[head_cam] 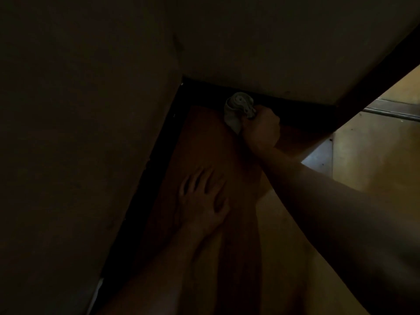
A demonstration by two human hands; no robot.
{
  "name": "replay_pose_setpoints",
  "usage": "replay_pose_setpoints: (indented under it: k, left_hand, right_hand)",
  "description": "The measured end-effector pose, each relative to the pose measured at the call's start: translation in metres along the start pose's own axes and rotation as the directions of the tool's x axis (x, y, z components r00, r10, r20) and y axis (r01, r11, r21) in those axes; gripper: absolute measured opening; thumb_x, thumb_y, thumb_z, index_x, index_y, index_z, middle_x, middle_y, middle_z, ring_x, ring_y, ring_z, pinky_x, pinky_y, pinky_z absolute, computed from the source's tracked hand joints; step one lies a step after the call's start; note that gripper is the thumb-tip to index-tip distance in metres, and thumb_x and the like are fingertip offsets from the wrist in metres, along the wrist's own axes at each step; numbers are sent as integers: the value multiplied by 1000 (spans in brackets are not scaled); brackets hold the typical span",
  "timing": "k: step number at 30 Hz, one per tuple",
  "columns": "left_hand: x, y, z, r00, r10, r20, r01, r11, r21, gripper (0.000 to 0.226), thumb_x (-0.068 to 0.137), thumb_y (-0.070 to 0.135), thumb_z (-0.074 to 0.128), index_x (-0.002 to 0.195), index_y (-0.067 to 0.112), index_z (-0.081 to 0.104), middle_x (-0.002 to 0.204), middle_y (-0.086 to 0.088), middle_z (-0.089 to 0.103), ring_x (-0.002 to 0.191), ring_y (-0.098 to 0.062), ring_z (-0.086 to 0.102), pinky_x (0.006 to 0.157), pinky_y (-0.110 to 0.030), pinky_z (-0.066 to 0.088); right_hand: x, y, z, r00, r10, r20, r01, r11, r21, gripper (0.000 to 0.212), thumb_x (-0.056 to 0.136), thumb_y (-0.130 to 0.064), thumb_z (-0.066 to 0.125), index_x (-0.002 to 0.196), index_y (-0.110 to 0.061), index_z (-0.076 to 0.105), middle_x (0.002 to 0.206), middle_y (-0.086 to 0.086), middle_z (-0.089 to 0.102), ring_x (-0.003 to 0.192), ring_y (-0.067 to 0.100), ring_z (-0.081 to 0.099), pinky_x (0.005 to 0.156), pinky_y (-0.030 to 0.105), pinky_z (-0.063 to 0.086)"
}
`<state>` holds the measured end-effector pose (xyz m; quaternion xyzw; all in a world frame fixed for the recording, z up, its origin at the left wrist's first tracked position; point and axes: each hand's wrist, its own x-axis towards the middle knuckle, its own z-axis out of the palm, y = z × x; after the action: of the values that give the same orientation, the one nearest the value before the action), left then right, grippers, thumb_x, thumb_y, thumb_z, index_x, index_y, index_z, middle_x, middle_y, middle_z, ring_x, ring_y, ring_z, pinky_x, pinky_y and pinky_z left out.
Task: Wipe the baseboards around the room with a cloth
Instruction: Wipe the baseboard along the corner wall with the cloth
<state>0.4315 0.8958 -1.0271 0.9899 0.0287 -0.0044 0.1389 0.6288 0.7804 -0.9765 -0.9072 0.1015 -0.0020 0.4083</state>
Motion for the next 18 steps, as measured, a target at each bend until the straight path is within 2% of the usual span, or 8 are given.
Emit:
replay_pose_setpoints:
  k: [3, 7, 13, 15, 18]
  left_hand:
    - [1, 0, 0, 1000, -5, 17, 5, 1000, 10, 64, 84, 57, 42, 143, 37, 53, 157, -1, 41, 142, -25, 34, 115, -51, 25]
    - [7, 1, 0, 999, -27, 43, 27, 1000, 0, 68, 84, 59, 37, 149, 40, 44, 159, 1, 37, 145, -24, 31, 117, -49, 18]
    - [8, 2, 2, 998, -31, 55, 31, 999, 14, 67, 86, 58, 38, 151, 43, 39, 162, 2, 32, 146, -24, 29, 117, -49, 16]
    - [9, 3, 1, 998, -30, 58, 30, 999, 16, 68, 86, 59, 35, 152, 44, 37, 163, 3, 29, 148, -23, 26, 117, -48, 13]
    - [11, 4, -1, 997, -29, 73, 28, 999, 17, 71, 84, 60, 32, 154, 43, 32, 165, 4, 25, 151, -21, 20, 119, -48, 10]
  right_hand:
    - [3, 3, 0, 1000, -4, -8, 4, 998, -56, 35, 84, -52, 62, 100, -22, 70, 103, 9, 69, 97, 32, 66, 75, 36, 50]
    - [7, 32, -23, 997, 8, -71, -14, 997, -78, 38, 84, -56, 57, 96, -22, 68, 97, 7, 69, 92, 31, 67, 72, 37, 52]
    - [7, 59, -46, 982, 73, -173, -82, 996, -46, 35, 85, -52, 58, 95, -21, 70, 90, 6, 71, 85, 29, 68, 65, 31, 41]
    - [8, 55, -43, 990, 25, -142, -31, 999, -41, 34, 87, -51, 57, 92, -20, 70, 89, 6, 71, 83, 29, 69, 64, 32, 46]
    - [9, 48, -41, 995, 26, -97, -31, 998, -52, 35, 86, -54, 58, 91, -22, 69, 89, 6, 71, 82, 28, 69, 68, 37, 55]
